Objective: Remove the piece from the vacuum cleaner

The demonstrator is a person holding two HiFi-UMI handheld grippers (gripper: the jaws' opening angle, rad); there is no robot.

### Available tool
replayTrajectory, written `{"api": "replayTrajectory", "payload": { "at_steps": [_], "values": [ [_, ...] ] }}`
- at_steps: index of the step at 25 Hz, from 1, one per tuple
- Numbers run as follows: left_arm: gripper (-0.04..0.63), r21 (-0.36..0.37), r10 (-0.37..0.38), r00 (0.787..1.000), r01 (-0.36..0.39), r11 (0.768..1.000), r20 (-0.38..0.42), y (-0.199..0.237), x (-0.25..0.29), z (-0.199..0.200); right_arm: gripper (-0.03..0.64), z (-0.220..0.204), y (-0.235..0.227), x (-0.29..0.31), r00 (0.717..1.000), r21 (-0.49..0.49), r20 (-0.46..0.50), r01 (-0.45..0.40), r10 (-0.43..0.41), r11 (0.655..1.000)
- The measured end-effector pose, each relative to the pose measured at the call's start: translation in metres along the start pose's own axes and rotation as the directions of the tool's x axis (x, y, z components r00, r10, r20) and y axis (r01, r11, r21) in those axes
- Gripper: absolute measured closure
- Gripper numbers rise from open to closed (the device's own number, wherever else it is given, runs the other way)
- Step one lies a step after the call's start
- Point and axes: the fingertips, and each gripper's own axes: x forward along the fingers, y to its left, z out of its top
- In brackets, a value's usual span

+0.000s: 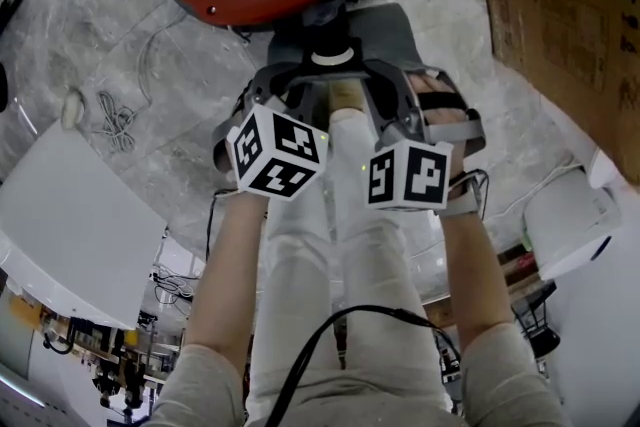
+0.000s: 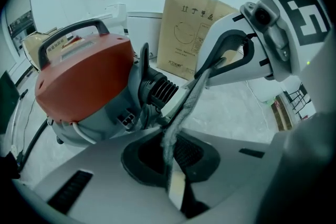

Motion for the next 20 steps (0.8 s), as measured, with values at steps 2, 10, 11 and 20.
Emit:
{"api": "replayTrajectory", "payload": {
  "at_steps": [2, 10, 11, 20],
  "values": [
    [0.561, -0.007, -0.012, 1.0, 0.012, 1.0, -0.003, 0.0, 0.001, 0.0, 0.588, -0.001, 0.0, 0.0, 1.0, 0.003, 0.0, -0.003, 0.003, 1.0],
    [0.561, -0.012, -0.063, 0.998, 0.063, 0.998, -0.013, -0.008, -0.014, 0.006, 0.588, -0.014, -0.002, 0.009, 0.998, 0.229, 0.042, -0.047, 0.038, 0.972],
    [0.561, -0.002, -0.061, 0.998, 0.061, 0.998, -0.01, -0.009, -0.016, 0.008, 0.588, -0.016, -0.002, 0.012, 0.998, 0.259, 0.044, -0.056, 0.046, 0.964],
    [0.561, 0.014, -0.049, 0.998, 0.049, 0.999, 0.031, -0.014, -0.027, 0.017, 0.589, -0.02, 0.005, 0.025, 0.994, 0.415, 0.083, -0.103, 0.075, 0.904]
  ]
}}
